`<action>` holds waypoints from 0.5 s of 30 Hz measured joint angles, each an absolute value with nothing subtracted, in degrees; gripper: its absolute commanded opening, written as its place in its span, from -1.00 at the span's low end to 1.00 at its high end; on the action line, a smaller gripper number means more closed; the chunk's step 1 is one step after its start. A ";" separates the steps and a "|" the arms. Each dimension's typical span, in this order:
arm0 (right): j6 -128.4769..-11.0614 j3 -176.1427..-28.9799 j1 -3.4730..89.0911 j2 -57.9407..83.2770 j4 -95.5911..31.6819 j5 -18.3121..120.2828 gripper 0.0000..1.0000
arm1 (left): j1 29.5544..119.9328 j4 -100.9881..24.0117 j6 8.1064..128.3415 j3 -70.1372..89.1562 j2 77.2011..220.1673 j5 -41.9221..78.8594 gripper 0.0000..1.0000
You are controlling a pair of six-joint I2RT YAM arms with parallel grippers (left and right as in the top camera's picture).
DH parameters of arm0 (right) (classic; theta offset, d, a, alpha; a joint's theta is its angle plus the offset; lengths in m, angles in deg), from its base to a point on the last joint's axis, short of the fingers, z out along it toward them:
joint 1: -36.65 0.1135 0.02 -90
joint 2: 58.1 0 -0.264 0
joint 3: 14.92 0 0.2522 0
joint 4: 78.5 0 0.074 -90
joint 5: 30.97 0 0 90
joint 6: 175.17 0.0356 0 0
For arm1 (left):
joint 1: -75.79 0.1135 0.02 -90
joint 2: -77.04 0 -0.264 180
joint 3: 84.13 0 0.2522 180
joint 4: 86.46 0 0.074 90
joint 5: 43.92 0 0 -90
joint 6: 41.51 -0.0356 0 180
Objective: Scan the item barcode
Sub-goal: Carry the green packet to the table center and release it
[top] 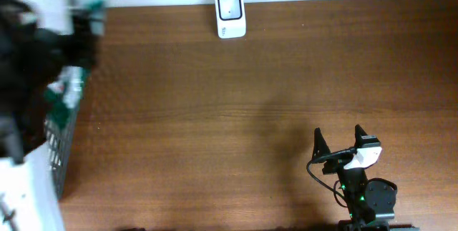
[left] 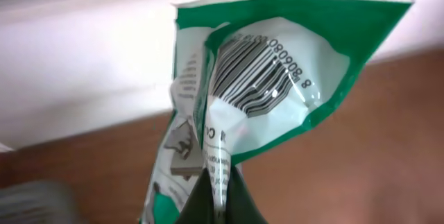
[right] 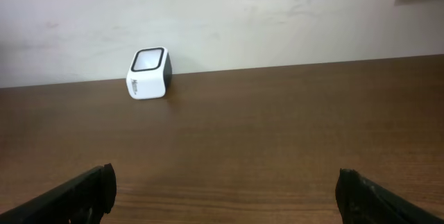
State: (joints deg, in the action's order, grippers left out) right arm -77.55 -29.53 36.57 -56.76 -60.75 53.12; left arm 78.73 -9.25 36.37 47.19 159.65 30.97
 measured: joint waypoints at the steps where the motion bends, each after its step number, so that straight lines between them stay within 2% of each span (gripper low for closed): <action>1: -77.57 -29.53 36.57 -56.76 -60.75 53.12 0.97 | 74.93 -8.14 36.37 46.43 161.31 30.93 -1.00; 6: -77.57 -29.53 36.57 -56.76 -60.75 53.12 0.97 | 58.93 -7.07 34.38 39.34 174.11 31.98 -1.00; 15: -77.57 -29.53 36.57 -56.76 -60.75 53.12 0.97 | 42.01 -9.93 26.64 34.78 193.83 40.26 -1.00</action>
